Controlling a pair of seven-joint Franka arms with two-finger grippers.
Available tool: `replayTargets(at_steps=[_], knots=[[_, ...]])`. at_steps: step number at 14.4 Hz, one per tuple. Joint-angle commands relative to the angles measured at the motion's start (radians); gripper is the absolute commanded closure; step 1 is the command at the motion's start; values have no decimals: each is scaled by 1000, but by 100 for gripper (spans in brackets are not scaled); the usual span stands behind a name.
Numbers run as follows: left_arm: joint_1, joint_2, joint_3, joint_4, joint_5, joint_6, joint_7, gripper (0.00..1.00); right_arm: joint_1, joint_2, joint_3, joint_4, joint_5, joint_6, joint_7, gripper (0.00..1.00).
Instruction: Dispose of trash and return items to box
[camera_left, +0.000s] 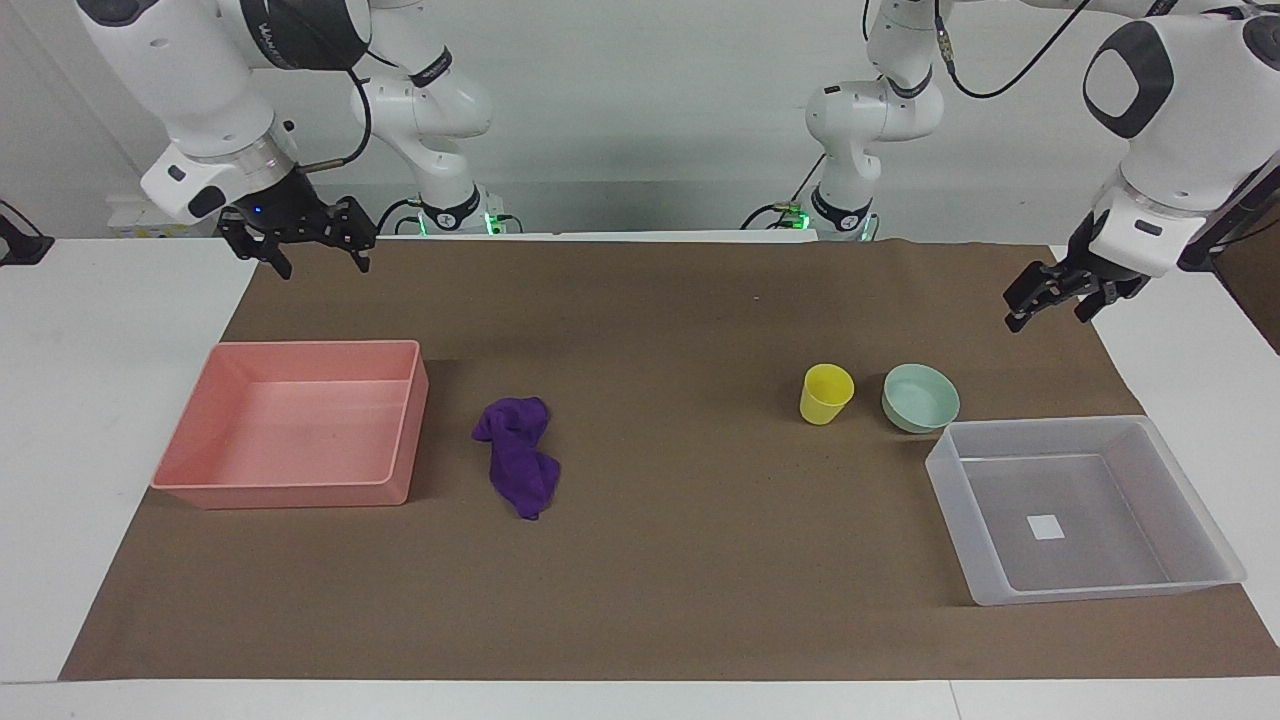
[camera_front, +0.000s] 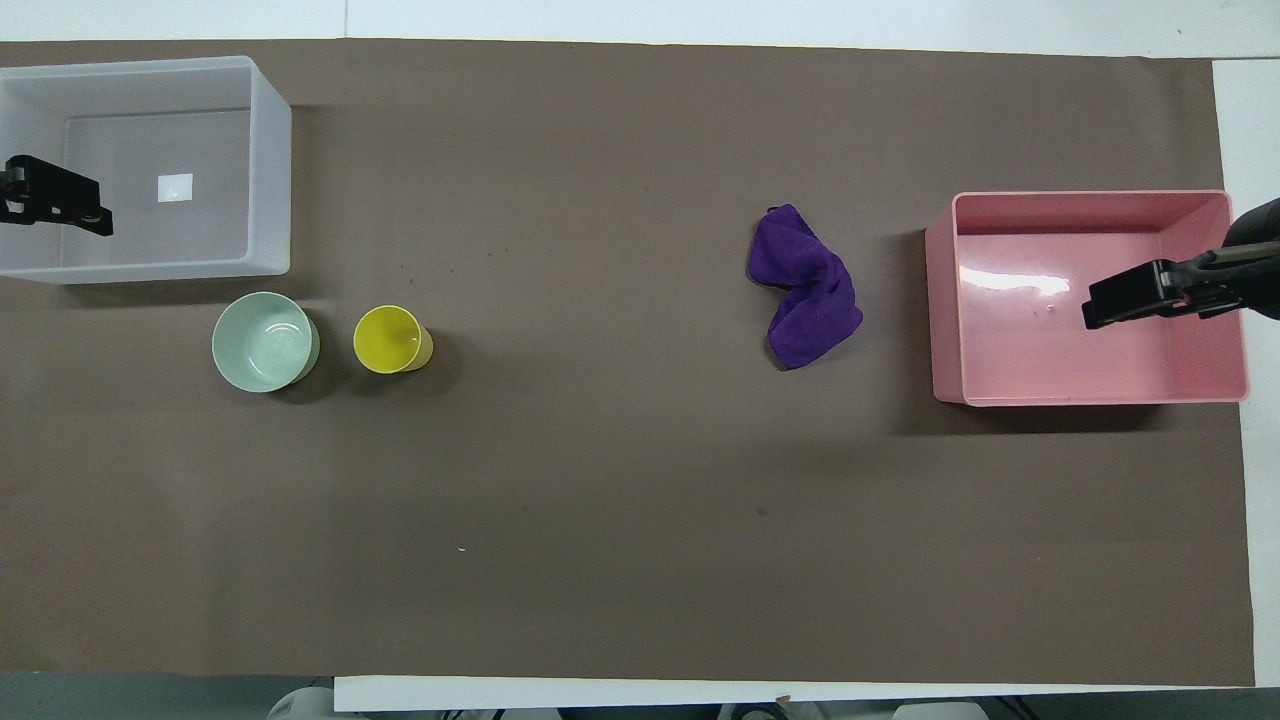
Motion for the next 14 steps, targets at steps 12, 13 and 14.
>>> replayTargets(at_steps=[12,13,14], knots=[[37,-238,10,-769,10,546,0,0,185,148,15,-117,11,326,14,1],[37,-211,10,-799,10,606,0,0,213,187,13,-121,11,371,14,1],[36,-182,10,-835,8,669,-1,0,234,227,15,-134,11,437,16,1]])
